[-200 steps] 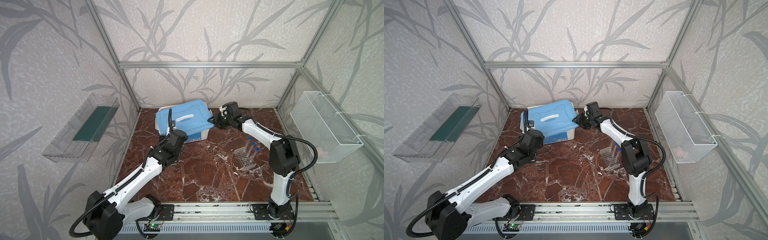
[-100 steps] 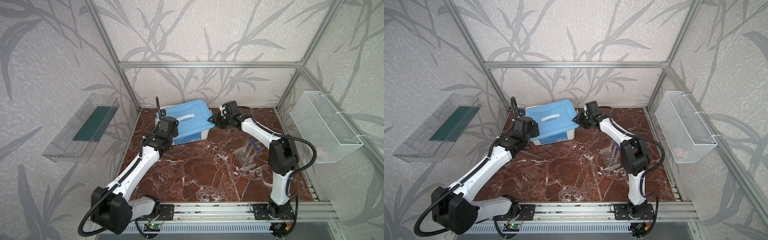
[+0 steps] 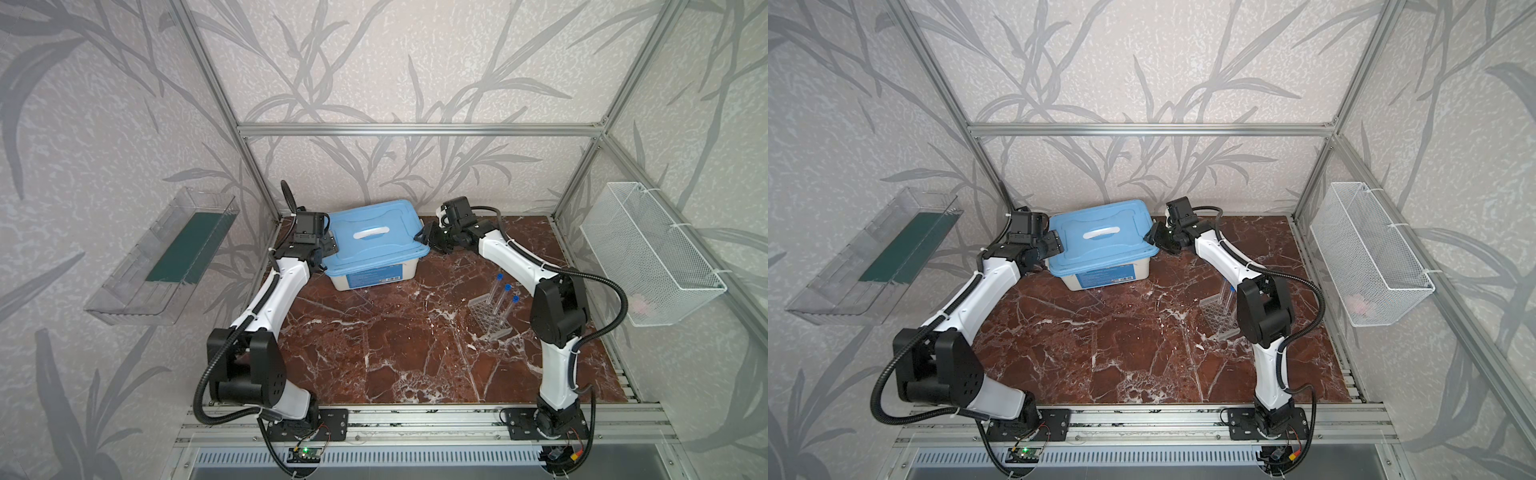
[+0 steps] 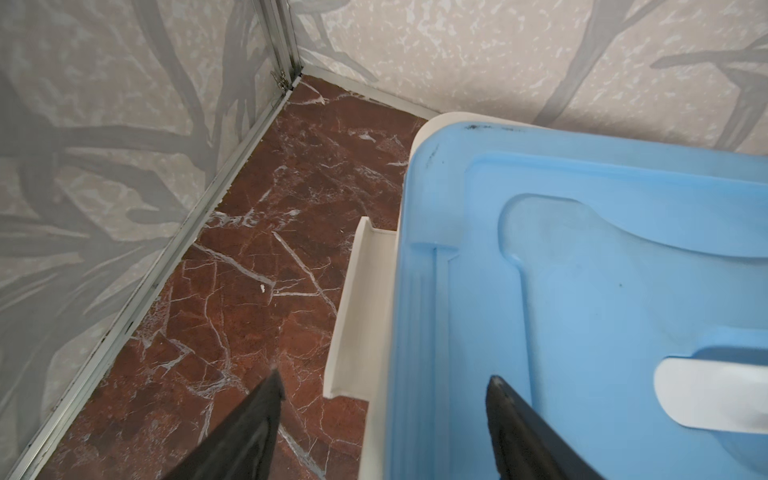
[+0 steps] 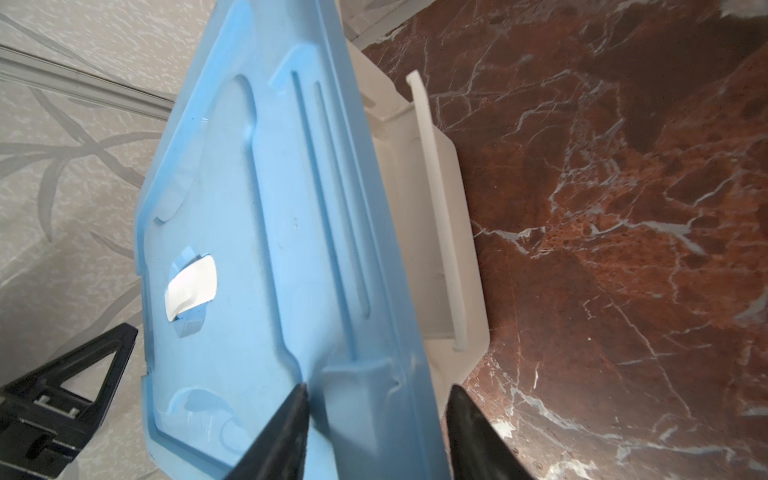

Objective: Organize the chemistry lab equipment
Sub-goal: 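Lower the blue lid flat onto the white bin with both grippers, then press the blue lid edges down onto the bin rim with both grippers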

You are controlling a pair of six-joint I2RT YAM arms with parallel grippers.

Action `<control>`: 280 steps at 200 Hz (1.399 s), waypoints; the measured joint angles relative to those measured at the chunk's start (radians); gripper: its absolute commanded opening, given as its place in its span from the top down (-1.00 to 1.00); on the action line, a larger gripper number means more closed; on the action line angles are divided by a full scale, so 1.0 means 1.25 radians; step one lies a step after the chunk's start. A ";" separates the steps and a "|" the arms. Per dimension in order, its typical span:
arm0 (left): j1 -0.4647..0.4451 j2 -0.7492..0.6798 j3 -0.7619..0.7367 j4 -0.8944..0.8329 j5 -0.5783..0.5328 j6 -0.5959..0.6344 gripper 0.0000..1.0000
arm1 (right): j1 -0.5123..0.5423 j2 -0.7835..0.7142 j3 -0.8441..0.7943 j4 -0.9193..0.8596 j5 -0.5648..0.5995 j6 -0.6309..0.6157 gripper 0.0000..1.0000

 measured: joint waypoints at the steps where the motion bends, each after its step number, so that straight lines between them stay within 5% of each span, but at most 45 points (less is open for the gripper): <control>1: 0.001 0.003 0.002 -0.001 0.001 0.000 -0.56 | 0.000 0.000 0.001 -0.001 0.001 -0.001 -0.09; 53: 0.013 0.073 0.066 -0.018 0.009 0.004 -0.29 | 0.019 0.049 0.080 -0.057 0.006 -0.056 -0.09; 91: 0.018 0.078 0.066 -0.025 0.011 0.004 -0.30 | 0.021 0.054 0.093 -0.075 0.006 -0.094 -0.09; 154: 0.030 0.079 0.041 0.028 0.046 0.002 -0.73 | 0.022 -0.016 -0.002 -0.059 0.037 -0.135 -0.08; 213: 0.095 0.061 -0.049 0.160 0.215 -0.064 -0.88 | 0.018 -0.019 -0.020 -0.032 0.027 -0.142 -0.07; 251: 0.113 0.062 -0.097 0.257 0.331 -0.114 -0.54 | 0.017 -0.027 -0.041 -0.009 0.019 -0.141 -0.04; 280: 0.086 0.063 -0.062 0.208 0.307 -0.082 -0.33 | 0.015 -0.044 -0.067 0.005 0.021 -0.141 -0.03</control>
